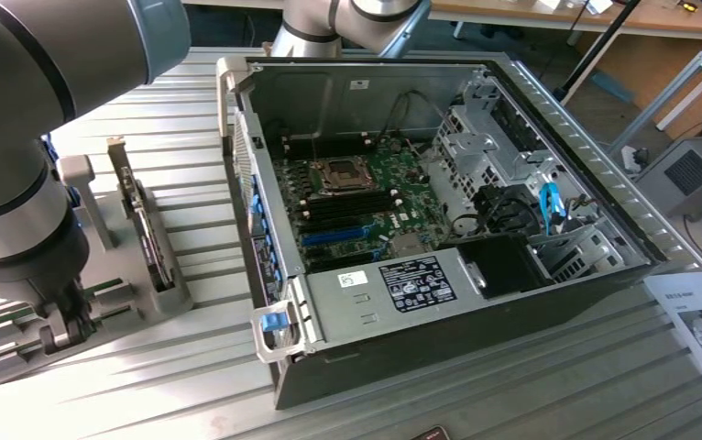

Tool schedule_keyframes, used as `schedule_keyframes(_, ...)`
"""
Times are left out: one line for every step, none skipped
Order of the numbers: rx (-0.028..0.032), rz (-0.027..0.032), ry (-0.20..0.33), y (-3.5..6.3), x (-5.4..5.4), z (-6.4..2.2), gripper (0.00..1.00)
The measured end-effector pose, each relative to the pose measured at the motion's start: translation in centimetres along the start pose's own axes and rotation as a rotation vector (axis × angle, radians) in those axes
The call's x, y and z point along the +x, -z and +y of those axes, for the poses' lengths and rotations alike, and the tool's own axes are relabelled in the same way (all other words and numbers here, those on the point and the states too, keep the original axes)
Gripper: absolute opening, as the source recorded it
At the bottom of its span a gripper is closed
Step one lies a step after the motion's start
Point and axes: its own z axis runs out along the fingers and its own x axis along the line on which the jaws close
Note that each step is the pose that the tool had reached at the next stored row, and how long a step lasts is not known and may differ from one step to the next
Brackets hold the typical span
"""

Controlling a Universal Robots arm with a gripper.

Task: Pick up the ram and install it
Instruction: 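Pick up the ram and move it above insertion slot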

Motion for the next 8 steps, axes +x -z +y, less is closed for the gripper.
schedule_keyframes(-0.0001, 0.0000, 0.000, -0.06, 0.00, 0.00, 0.29)
schedule_keyframes(-0.0002, 0.0001, 0.000, -0.06, 0.00, 0.00, 0.29)
schedule_keyframes(-0.0002, 0.0001, 0.000, -0.06, 0.00, 0.00, 0.29)
schedule_keyframes(-0.0001, 0.0000, 0.000, -0.07, 0.00, 0.00, 0.29)
schedule_keyframes(0.0000, 0.0000, 0.000, -0.10, 0.00, 0.00, 0.29)
schedule_keyframes(0.0004, -0.0003, 0.000, -0.17, -0.01, -0.01, 0.29)
schedule_keyframes(0.0003, -0.0003, 0.000, -0.23, -0.01, -0.01, 0.29)
schedule_keyframes(0.0001, -0.0002, 0.000, -0.31, -0.01, -0.01, 0.29)
